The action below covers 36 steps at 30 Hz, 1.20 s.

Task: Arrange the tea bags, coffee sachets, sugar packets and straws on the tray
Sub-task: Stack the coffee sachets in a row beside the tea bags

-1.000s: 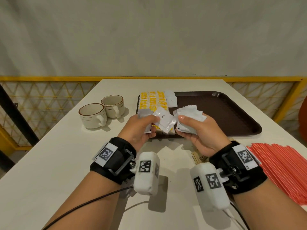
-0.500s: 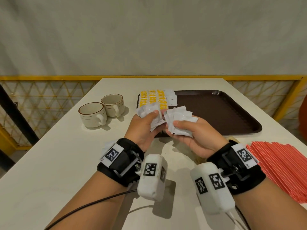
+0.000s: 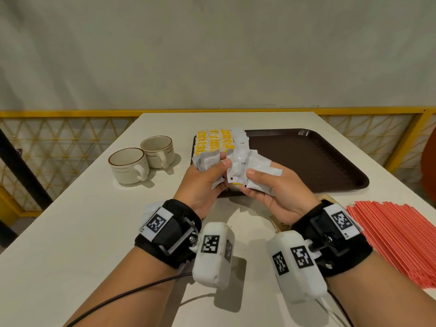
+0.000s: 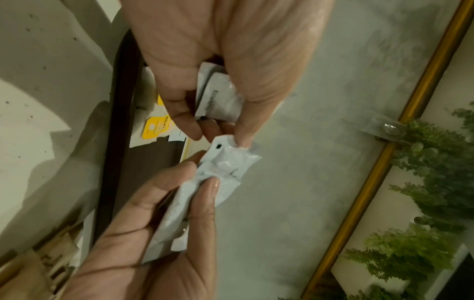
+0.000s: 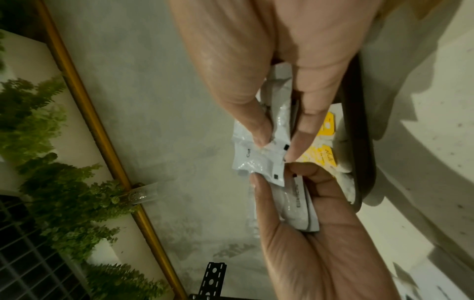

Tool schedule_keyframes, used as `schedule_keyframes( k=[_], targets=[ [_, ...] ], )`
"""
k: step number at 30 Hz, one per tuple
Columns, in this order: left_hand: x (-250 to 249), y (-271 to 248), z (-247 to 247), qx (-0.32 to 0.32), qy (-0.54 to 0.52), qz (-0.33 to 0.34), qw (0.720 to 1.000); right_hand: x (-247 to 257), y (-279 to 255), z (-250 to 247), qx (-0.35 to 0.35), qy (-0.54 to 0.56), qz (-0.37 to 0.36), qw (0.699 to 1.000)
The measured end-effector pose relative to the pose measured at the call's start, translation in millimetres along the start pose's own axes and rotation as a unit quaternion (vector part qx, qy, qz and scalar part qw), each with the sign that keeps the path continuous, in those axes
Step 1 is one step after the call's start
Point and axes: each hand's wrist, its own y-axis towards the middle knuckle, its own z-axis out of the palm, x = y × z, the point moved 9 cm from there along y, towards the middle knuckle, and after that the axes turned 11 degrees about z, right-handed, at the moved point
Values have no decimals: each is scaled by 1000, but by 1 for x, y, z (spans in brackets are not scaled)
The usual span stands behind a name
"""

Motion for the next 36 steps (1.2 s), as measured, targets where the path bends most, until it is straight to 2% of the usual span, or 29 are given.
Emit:
schedule_keyframes(
  k=[5, 10, 15, 20, 23, 26, 30, 32, 36],
  targets=[
    [1, 2, -4, -13, -20, -9, 1000, 1, 0, -7, -24, 7, -7, 1000],
    [7, -3, 12, 56, 5, -28, 998, -3, -1, 1, 0, -28, 5, 1000],
    [4, 0, 1, -5, -49, -40, 998, 2, -1, -10, -49, 21, -10, 999],
    [4, 3, -1, -7, -109, -62, 992, 10, -1, -21, -85, 45, -37, 995],
    [2, 5, -5, -21, -97, -39, 994, 12, -2, -22, -97, 31, -46, 994],
    [-1, 4, -4, -19, -32, -7, 999, 13, -3, -23, -108, -4, -59, 992],
    [-1, -1, 5, 8, 31, 4, 999, 13, -5, -11, -83, -84, -77, 990],
    [1, -4, 14, 35, 25, -3, 999, 10, -5, 0, -52, -126, -85, 987],
    [7, -7, 16, 39, 10, -24, 999, 2, -5, 9, -11, -147, -72, 986]
  ],
)
